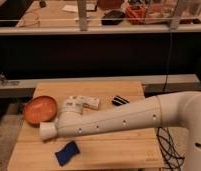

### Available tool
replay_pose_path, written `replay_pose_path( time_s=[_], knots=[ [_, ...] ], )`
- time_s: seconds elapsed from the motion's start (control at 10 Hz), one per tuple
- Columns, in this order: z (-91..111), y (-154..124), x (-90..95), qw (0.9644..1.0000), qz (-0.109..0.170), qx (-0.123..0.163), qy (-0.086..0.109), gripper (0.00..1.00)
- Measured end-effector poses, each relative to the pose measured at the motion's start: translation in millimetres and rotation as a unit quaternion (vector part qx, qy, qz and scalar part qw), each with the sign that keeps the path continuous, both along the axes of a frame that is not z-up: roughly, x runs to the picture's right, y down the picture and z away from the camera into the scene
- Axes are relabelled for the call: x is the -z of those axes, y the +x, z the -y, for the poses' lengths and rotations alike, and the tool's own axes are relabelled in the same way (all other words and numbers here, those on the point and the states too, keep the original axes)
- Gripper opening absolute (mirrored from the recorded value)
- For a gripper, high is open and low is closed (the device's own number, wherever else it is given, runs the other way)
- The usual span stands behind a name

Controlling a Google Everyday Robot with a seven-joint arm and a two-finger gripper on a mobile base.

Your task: Place the pepper on the white sponge

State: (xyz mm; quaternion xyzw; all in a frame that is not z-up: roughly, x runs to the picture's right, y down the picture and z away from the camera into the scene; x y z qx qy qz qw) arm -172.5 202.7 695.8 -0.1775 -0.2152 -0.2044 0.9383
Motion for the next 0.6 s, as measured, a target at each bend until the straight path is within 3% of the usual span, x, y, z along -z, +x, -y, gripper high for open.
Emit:
replay_pose_path(
  time_s=[0.1,0.3,0.4,0.6],
  knots=[
    [-1,9,10.4,0.9997,-0.003,-0.01,-0.02,0.0],
    [8,22,19.5,0.9985,0.006,-0.033,-0.043,0.0],
    [16,29,21.4,0.997,0.012,-0.043,-0.063,0.0],
    [12,35,19.0,0.9944,0.018,-0.048,-0.092,0.0]
  ],
)
